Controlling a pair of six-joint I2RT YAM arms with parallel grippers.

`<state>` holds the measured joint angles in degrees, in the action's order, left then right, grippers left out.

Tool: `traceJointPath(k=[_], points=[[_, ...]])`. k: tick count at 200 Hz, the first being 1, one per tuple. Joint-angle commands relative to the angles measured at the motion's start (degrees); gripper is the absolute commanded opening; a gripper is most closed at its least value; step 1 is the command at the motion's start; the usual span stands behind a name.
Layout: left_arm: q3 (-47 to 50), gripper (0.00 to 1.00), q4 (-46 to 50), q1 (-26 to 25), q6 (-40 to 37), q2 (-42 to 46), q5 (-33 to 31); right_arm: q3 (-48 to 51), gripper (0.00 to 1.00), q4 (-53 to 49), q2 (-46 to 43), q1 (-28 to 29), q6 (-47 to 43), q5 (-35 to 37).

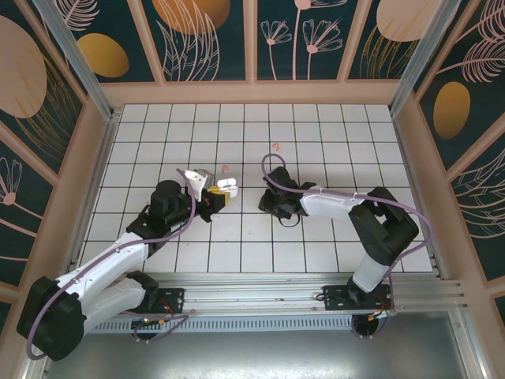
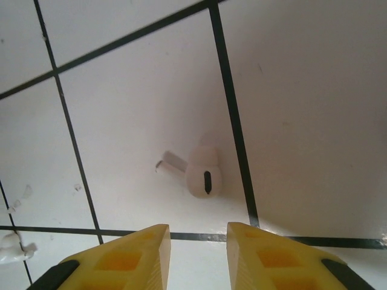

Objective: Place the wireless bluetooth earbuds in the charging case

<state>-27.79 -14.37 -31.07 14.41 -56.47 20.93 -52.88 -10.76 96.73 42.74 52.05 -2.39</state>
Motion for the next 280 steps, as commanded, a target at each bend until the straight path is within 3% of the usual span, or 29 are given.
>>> traceJointPath(k=[1,141,280], points=[[-0.51,0.00,-2.68,-0.13,-0.78,1.01,0.61,-1.44,0.30,0.65,0.83,-0.46,1.81,2.27],[-0.28,0.00,-1.54,-0.12,-1.17,2.50,-0.19,-4.45,0.27,-1.85,4.29,-0.47,4.42,4.26],[-0.11,0.00,-0.80,-0.15,-1.24,3.11,-0.28,-10.78,0.20,-6.58,11.36,-0.06,-0.05,7.24]])
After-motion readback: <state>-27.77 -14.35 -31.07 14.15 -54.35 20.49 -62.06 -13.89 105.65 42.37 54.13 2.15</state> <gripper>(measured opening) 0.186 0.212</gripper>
